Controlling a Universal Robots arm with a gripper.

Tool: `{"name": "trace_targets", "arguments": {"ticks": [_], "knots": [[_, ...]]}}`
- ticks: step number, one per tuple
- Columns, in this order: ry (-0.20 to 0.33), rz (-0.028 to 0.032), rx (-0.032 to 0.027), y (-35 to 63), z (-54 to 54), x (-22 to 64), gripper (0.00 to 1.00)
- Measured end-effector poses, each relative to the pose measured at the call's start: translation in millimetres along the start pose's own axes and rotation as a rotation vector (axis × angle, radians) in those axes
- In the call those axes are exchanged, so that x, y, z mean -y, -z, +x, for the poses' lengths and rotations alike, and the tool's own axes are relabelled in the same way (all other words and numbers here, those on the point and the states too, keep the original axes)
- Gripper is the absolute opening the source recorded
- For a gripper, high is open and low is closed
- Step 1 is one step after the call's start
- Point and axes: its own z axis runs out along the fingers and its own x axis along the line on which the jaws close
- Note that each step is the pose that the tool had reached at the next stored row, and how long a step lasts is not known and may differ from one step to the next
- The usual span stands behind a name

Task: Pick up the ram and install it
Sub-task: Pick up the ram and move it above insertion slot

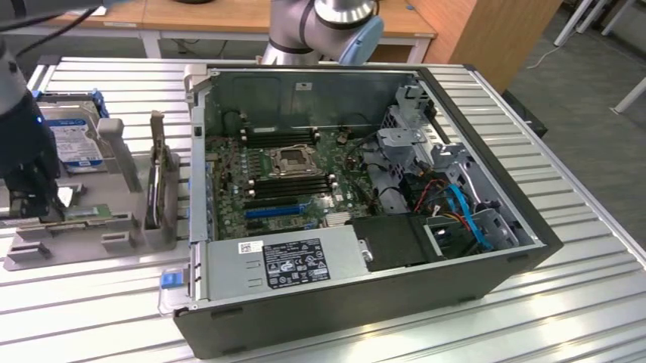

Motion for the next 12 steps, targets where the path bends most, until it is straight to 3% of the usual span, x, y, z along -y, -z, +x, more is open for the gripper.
{"name": "trace_targets", "arguments": {"ticks": [12], "knots": [[0.000, -0.0001, -0.0001, 54.6, -0.7, -3.0, 0.14]]}}
